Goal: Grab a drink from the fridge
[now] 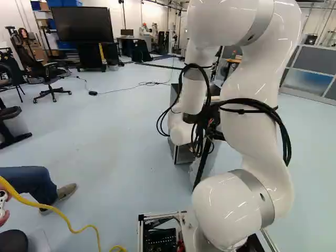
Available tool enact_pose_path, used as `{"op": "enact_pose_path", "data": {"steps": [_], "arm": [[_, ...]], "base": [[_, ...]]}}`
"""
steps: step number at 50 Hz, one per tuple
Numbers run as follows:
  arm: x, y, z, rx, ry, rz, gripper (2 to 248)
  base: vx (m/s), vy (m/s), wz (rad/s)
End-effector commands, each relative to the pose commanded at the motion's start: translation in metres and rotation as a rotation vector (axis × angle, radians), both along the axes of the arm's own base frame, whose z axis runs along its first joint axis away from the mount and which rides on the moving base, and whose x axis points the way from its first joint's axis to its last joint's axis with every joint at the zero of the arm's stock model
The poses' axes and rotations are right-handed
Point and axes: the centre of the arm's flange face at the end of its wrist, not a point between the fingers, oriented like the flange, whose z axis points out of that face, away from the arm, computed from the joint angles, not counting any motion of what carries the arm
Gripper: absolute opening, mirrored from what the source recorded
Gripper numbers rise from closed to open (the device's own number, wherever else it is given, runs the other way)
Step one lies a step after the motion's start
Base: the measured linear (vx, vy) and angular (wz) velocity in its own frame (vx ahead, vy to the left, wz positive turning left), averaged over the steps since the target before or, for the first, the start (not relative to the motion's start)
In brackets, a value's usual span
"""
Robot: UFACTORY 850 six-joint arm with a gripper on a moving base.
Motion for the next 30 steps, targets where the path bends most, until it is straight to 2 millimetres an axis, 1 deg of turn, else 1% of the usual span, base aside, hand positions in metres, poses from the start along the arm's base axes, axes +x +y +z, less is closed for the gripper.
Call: {"op": "enact_pose_path", "data": {"steps": [30], "arm": [[-0.027,-0.046,0.002,-0.015,0.007,-0.223,247]], "base": [[0.0,0.0,0.0]]}}
